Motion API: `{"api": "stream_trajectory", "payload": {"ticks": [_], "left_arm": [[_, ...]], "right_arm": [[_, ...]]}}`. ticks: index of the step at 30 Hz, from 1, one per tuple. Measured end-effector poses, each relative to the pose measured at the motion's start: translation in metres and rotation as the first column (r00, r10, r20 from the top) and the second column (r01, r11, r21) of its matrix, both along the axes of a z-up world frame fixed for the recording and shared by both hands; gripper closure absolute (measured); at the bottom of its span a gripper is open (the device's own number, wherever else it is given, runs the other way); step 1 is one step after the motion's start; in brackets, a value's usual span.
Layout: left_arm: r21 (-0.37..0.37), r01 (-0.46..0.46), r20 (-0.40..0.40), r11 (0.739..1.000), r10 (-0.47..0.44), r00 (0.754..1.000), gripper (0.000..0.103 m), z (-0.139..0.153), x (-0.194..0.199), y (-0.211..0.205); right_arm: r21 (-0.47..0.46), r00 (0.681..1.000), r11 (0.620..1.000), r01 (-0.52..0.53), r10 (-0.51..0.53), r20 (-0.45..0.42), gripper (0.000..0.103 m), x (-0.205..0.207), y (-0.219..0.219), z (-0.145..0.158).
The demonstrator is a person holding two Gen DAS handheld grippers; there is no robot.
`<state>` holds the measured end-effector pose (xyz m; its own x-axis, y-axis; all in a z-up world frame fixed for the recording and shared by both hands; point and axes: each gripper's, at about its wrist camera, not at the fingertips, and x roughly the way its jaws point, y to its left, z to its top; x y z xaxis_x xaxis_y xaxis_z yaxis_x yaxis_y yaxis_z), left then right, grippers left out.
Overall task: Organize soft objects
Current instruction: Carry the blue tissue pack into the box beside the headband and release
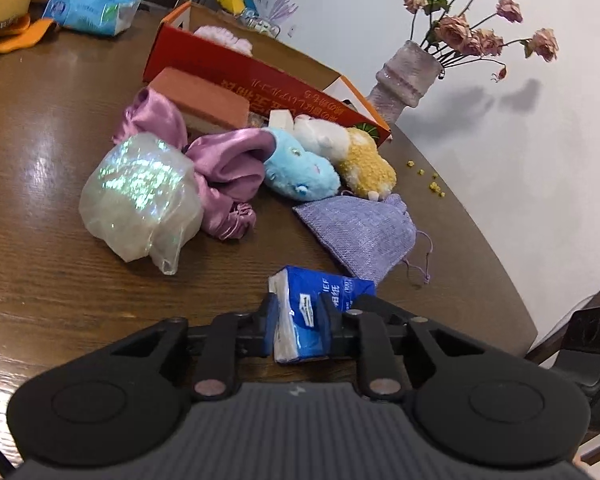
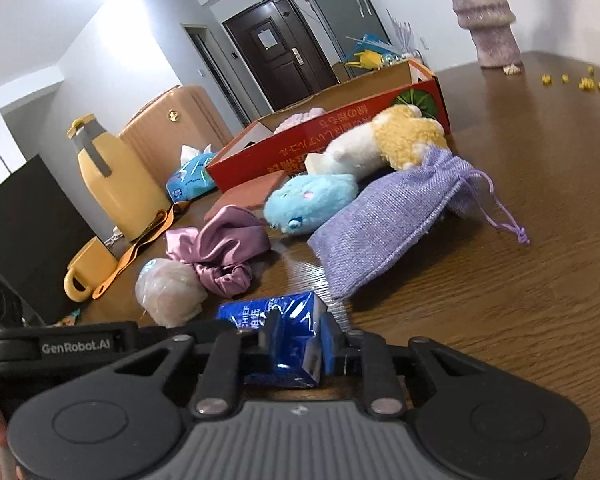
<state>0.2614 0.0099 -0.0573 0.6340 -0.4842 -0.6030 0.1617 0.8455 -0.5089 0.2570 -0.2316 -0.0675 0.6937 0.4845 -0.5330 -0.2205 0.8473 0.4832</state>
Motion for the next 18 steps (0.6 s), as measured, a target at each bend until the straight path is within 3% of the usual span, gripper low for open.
{"api": "stream_trajectory", "payload": {"ticks": [5,10,14,18], "left_arm": [[-0.037,0.019,0.085,0.999,-0.016,0.996,0.086,0.027,-0.005,0.003],[-0.029,0.049,0.178,0.998,-0.043,0.983,0.086,0.071,0.024,-0.003],[-0.014,0.056,0.227,0.998,-0.051,0.973,0.086,0.112,0.086,-0.011],[-0.016,0.061,0.203,0.998,-0.056,0.978,0.086,0.141,0.185,-0.017]], "right_arm": [[0.038,0.998,0.999,0.014,-0.016,0.058,0.086,-0.007,-0.011,0.024],[0.077,0.986,0.997,0.018,-0.03,0.162,0.086,0.015,-0.022,0.058],[0.057,0.975,0.998,0.01,-0.022,0.222,0.086,0.074,-0.026,0.092],[0.023,0.973,0.999,0.03,-0.035,0.228,0.086,0.168,-0.031,0.126]]}}
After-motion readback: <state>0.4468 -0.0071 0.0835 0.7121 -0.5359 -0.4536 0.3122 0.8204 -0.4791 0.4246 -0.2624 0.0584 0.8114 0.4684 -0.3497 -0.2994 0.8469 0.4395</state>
